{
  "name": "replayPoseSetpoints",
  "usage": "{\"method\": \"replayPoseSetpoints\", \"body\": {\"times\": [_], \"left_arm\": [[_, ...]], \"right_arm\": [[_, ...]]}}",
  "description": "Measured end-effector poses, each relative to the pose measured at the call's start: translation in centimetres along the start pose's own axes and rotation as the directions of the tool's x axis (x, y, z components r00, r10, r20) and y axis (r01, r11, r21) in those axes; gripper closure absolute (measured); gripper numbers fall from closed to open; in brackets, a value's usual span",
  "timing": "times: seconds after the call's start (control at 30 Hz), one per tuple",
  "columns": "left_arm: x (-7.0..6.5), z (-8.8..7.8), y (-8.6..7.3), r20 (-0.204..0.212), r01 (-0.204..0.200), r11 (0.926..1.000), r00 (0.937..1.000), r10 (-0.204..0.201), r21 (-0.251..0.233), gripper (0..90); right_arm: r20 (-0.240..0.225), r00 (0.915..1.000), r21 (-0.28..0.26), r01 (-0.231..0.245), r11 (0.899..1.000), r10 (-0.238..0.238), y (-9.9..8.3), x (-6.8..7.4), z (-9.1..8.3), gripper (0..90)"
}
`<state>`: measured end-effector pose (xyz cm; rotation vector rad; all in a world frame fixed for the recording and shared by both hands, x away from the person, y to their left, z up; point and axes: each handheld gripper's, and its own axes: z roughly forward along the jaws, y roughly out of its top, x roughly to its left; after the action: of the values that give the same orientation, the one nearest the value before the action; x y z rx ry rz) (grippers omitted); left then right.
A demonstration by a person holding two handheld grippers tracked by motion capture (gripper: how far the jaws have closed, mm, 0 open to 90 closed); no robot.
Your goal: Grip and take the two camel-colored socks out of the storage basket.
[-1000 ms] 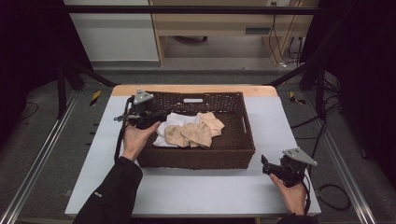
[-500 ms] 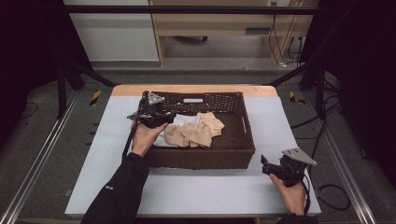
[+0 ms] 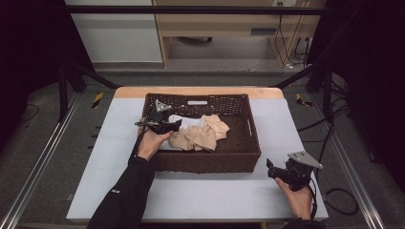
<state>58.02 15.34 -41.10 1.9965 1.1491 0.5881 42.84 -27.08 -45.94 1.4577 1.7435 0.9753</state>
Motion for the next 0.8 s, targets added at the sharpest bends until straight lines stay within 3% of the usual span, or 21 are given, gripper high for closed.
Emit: {"method": "replayPoseSetpoints", "body": {"times": [0.1,0.17,0.23,0.53,0.63,0.8], "left_arm": [[-0.2,0.3,-0.2,-0.007,-0.013,0.9992,0.9999,0.014,0.036,41.4],[-0.5,0.6,-0.4,-0.012,-0.047,0.9956,0.9988,0.048,0.081,41.5],[-0.6,0.6,-0.5,-0.018,-0.059,0.9941,0.9980,0.061,0.091,41.9],[-0.8,1.3,-0.9,-0.026,-0.062,0.9846,0.9974,0.067,0.163,44.2],[-0.9,1.6,-1.1,-0.027,-0.064,0.9784,0.9972,0.070,0.197,44.0],[-0.7,1.8,-1.2,-0.009,-0.032,0.9693,0.9993,0.035,0.244,52.3]], "right_arm": [[0.000,1.0000,0.006,0.003,1.000,-0.003,0.0,0.1,0.1,3.6],[0.000,1.0000,0.009,0.008,1.000,-0.008,0.0,0.1,0.1,3.6],[-0.001,1.0000,0.010,0.009,1.000,-0.009,0.0,0.1,0.1,3.7],[0.000,1.0000,0.016,0.009,1.000,-0.009,-0.1,0.1,0.2,3.7],[-0.001,1.0000,0.020,0.008,1.000,-0.008,-0.1,0.1,0.2,3.7],[-0.001,0.9999,0.026,0.015,1.000,-0.015,-0.1,0.2,0.3,3.7]]}}
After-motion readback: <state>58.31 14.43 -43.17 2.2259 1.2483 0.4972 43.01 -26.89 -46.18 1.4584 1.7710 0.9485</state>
